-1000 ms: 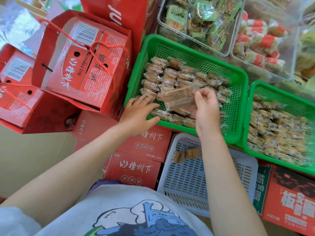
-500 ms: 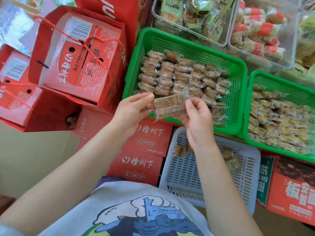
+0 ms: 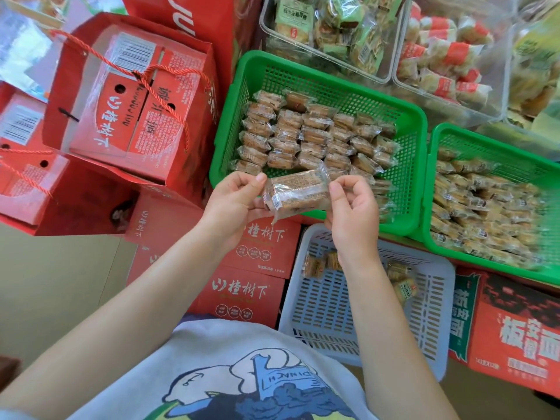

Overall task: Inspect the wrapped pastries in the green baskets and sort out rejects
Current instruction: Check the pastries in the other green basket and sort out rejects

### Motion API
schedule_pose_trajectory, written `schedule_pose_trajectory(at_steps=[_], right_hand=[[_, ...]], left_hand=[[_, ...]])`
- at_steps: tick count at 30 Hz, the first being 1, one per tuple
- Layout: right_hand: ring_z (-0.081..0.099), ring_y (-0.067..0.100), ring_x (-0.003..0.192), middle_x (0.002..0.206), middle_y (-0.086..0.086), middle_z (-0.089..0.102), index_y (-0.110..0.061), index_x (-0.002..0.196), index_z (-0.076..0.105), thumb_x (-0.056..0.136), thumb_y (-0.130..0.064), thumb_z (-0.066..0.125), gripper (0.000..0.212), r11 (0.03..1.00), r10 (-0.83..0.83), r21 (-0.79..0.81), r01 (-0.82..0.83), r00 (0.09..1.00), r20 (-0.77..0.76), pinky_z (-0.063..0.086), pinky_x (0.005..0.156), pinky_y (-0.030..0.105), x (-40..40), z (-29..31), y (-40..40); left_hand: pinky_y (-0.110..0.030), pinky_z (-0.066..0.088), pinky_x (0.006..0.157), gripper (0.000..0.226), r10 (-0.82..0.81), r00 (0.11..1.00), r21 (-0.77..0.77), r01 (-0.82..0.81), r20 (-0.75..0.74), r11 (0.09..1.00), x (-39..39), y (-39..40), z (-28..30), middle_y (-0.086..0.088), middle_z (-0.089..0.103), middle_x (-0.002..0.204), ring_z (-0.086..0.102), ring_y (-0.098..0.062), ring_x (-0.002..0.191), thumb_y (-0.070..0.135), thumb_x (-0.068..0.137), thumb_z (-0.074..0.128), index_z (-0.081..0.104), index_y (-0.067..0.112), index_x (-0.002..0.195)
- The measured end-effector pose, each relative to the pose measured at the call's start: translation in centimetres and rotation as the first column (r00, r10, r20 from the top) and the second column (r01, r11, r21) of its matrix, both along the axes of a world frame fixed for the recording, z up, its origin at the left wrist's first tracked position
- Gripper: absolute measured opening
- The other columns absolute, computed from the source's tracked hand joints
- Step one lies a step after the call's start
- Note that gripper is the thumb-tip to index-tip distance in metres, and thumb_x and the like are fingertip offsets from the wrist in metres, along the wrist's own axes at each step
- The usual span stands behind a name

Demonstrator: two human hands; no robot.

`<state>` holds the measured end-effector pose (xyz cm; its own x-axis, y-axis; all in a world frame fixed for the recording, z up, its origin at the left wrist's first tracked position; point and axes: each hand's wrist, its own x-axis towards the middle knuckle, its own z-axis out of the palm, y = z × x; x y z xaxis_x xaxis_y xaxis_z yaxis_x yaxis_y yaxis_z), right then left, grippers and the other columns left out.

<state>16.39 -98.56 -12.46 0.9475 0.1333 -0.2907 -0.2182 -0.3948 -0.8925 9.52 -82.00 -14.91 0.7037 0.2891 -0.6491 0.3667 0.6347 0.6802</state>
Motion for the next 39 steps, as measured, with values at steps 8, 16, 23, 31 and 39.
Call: schedule_pose_trajectory(at_steps=[8, 16, 23, 31, 39], right_hand=[[0.035, 0.013, 0.046, 0.061, 0.002, 0.042, -0.011, 0.094, 0.049, 0.106, -0.012, 0.044, 0.014, 0.953, -0.18, 0.215, 0.214, 0.969, -0.168, 0.033, 0.041, 0.026, 0.7, 0.7, 1.2], [0.041, 0.012, 0.045, 0.067, 0.003, 0.048, -0.014, 0.091, 0.049, 0.107, -0.012, 0.042, 0.018, 0.922, -0.29, 0.221, 0.318, 0.945, -0.15, 0.043, 0.043, 0.026, 1.4, 0.1, 2.4], [0.05, 0.004, 0.068, 0.083, -0.001, 0.05, -0.022, 0.092, 0.054, 0.106, -0.02, 0.046, 0.016, 0.982, -0.169, 0.075, 0.174, 0.983, -0.071, 0.047, 0.065, 0.021, 2.1, -0.9, 1.6], [0.07, 0.015, 0.086, 0.12, 0.009, 0.066, -0.018, 0.132, 0.043, 0.094, -0.019, 0.068, 0.046, 0.988, 0.134, 0.122, -0.094, 0.912, -0.388, 0.053, 0.062, 0.03, 2.8, -1.8, 1.8], [0.058, 0.004, 0.11, 0.13, -0.01, 0.057, -0.018, 0.136, 0.055, 0.092, -0.016, 0.071, 0.047, 0.977, 0.146, -0.136, -0.166, 0.979, -0.141, 0.049, 0.09, 0.022, 6.0, -3.6, 2.7]], left_hand=[[-0.026, 0.057, 0.061, 0.019, -0.125, 0.987, -0.074, 0.133, 0.104, 0.988, 0.4, 0.1, 0.9, -0.006, 0.07, 0.088, 0.07, -0.021, 0.069, 0.022, 0.094, 0.066, 0.052, 0.014, 0.104], [-0.021, 0.056, 0.062, 0.015, -0.213, 0.974, -0.003, 0.214, 0.081, 0.977, 1.1, -0.3, 0.4, -0.022, 0.065, 0.094, 0.071, -0.022, 0.077, 0.001, 0.088, 0.07, 0.057, 0.009, 0.087], [-0.029, 0.06, 0.064, 0.016, -0.303, 0.949, 0.166, 0.286, 0.087, 0.944, 1.2, 0.5, -0.5, -0.015, 0.067, 0.081, 0.07, -0.022, 0.069, 0.004, 0.1, 0.056, 0.049, 0.012, 0.088], [-0.031, 0.054, 0.049, 0.017, -0.333, 0.943, 0.305, 0.31, 0.023, 0.9, 1.8, 1.3, -1.9, -0.01, 0.054, 0.093, 0.067, -0.025, 0.055, 0.004, 0.103, 0.051, 0.043, 0.013, 0.092], [-0.039, 0.049, 0.074, 0.012, -0.304, 0.929, 0.83, 0.334, -0.21, 0.447, 2.9, 3.8, -4.6, 0.0, 0.058, 0.088, 0.057, -0.021, 0.078, 0.002, 0.092, 0.055, 0.057, 0.014, 0.092]])
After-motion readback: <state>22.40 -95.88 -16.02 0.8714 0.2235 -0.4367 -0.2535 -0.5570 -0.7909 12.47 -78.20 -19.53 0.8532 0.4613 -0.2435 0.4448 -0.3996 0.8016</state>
